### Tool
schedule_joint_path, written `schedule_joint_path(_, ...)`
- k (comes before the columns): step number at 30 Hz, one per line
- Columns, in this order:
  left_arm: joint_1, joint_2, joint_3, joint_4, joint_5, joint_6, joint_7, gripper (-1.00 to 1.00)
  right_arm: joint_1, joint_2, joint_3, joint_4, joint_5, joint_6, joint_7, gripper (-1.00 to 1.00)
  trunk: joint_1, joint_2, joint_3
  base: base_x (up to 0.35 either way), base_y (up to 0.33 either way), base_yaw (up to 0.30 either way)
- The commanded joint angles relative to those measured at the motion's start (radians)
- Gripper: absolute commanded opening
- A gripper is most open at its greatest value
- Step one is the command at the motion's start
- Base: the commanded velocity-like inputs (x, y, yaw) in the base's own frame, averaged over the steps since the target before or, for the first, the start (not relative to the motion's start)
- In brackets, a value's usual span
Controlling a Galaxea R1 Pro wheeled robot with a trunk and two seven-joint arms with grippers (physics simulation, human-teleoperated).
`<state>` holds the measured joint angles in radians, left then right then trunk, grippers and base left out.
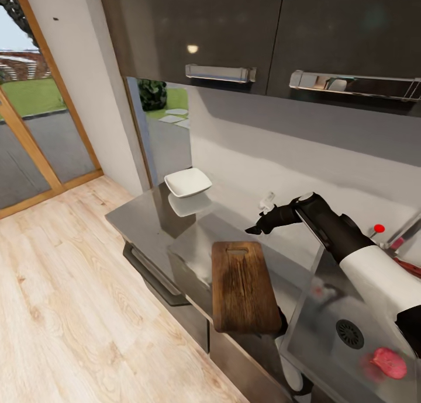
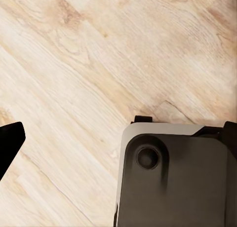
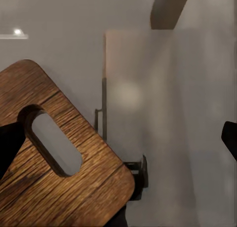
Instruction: In the kitchen, take the Vidalia onion out of the sink, dice it on the chopping board with the paring knife, put the diced onion into the bowl on the countertop, then place both the paring knife and the chopping board into the sink.
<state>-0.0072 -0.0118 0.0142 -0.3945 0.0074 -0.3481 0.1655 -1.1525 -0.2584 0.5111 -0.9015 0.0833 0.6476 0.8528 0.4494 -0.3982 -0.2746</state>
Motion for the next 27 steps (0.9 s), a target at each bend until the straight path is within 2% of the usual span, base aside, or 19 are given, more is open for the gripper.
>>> schedule_joint_path(1, -0.001, 0.0, 0.001, 0.0, 0.001, -0.003, 0.002, 1.0, -0.001, -0.001, 0.001, -0.002, 0.009, 0.001, 0.006, 1.0, 0.001, -0.002, -0.002, 0.022, -0.019, 0.0)
schedule_joint_path(14, -0.001, 0.0, 0.001, 0.002, 0.001, -0.003, 0.002, 1.0, -0.001, -0.003, 0.0, -0.001, 0.01, 0.002, 0.006, 1.0, 0.001, -0.002, -0.003, 0.003, -0.003, 0.0)
schedule_joint_path(27, -0.001, 0.0, 0.001, 0.002, 0.001, -0.003, 0.002, 1.0, -0.001, -0.002, 0.001, -0.001, 0.01, 0.002, 0.006, 1.0, 0.001, -0.002, -0.018, 0.0, 0.0, 0.0)
